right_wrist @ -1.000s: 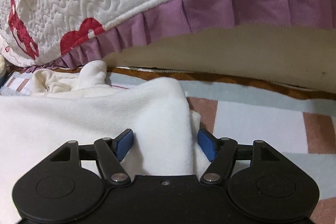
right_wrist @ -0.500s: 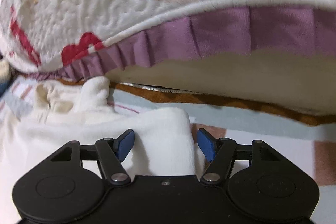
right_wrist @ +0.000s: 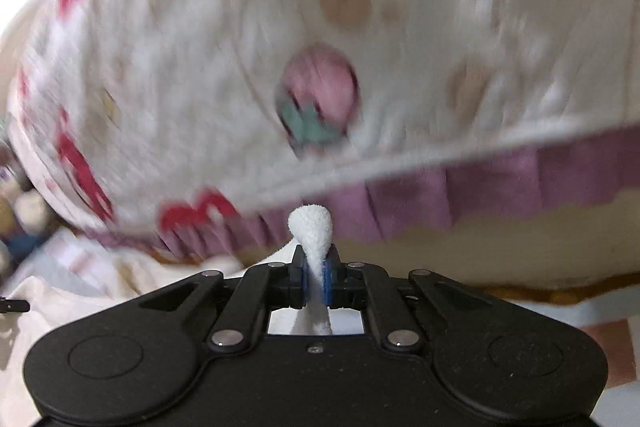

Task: Fold clothes

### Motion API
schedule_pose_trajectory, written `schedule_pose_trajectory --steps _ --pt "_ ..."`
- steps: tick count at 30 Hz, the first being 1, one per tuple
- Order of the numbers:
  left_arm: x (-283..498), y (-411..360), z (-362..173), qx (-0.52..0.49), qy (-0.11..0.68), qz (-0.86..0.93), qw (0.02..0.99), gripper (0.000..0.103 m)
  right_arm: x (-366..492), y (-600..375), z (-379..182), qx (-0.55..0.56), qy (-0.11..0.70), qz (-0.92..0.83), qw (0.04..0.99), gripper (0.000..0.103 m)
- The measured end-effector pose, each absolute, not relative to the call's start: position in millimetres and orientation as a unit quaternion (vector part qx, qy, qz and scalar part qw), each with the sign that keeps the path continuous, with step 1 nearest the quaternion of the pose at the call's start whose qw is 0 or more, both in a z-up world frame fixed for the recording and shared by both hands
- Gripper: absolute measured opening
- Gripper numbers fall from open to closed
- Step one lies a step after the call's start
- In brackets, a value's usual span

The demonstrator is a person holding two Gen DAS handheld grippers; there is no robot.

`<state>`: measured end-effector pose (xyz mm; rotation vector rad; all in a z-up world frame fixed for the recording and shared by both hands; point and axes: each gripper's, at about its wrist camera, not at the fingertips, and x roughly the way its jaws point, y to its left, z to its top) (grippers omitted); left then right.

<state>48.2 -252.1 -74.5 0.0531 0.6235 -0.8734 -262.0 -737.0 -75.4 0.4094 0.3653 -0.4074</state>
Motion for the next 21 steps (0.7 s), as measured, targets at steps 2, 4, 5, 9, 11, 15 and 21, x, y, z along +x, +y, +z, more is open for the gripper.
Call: schedule_pose_trajectory --steps 2,4,5,9,11,15,21 --pt "49 -257 -87 0.042 0.294 -0.405 0.865 0.008 -265 -734 -70 0.186 0.166 -0.207 0.946 0.009" --pt "55 -267 -107 0.066 0.307 -0.392 0.865 0.008 -253 -742 -78 0.172 0.197 -0.216 0.94 0.009" --pt "56 -269 -111 0.063 0.312 -0.391 0.864 0.008 -246 -745 -83 0.163 0.214 -0.221 0.938 0.009" --pt "56 -276 -116 0.078 0.304 -0.39 0.865 0.008 -224 -744 -88 0.129 0.239 -0.226 0.935 0.008" --pt "58 -275 -107 0.075 0.297 -0.4 0.863 0.008 -219 -746 -89 0.122 0.244 -0.228 0.935 0.008" --pt "67 -265 -96 0.03 0.294 -0.418 0.859 0.008 -223 -752 -90 0.131 0.237 -0.235 0.933 0.008" --pt "85 -284 -139 0.055 0.341 -0.383 0.857 0.009 -209 -755 -114 0.119 0.273 -0.246 0.922 0.008"
